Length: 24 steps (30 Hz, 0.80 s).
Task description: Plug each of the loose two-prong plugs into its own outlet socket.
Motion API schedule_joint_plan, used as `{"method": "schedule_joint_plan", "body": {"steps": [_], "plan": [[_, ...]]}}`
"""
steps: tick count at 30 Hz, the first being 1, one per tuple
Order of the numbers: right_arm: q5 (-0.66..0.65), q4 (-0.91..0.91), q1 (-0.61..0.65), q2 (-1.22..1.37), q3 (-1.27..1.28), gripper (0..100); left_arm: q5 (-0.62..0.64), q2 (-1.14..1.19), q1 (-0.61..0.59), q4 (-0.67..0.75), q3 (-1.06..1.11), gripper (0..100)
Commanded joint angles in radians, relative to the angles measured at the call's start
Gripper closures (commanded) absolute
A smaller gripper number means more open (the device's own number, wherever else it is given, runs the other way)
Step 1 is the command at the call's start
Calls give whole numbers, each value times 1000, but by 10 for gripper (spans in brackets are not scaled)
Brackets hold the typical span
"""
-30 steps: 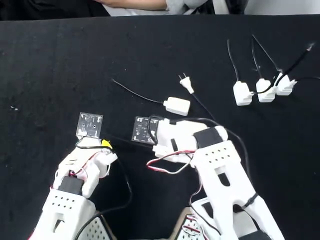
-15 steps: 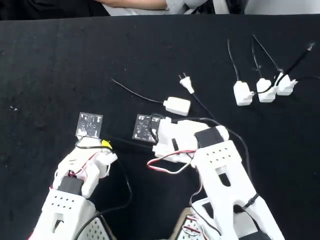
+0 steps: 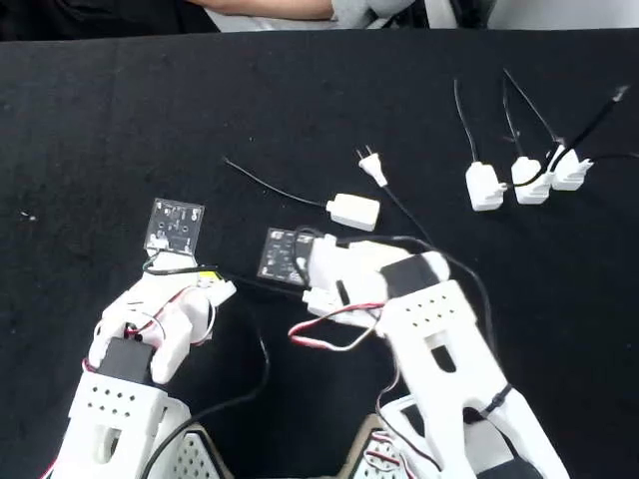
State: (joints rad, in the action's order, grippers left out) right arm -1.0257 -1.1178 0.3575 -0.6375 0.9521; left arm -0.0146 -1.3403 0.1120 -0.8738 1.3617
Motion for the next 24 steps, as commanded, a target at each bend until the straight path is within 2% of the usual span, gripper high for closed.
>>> {"method": "schedule_joint_plan", "body": {"steps": [1, 7, 12, 16, 24], "plan": [[37, 12, 63, 13, 13, 988, -11, 44, 8, 14, -35, 966], [32, 11, 57, 13, 12, 988, -11, 304, 7, 150, -53, 966], [-41, 34, -57, 13, 1, 988, -5, 559, 8, 307, -111, 966], [-91, 34, -133, 13, 5, 988, 78, 721, 8, 416, -160, 966], [-91, 31, -98, 13, 28, 988, 120, 916, 2, 436, -268, 969]]}}
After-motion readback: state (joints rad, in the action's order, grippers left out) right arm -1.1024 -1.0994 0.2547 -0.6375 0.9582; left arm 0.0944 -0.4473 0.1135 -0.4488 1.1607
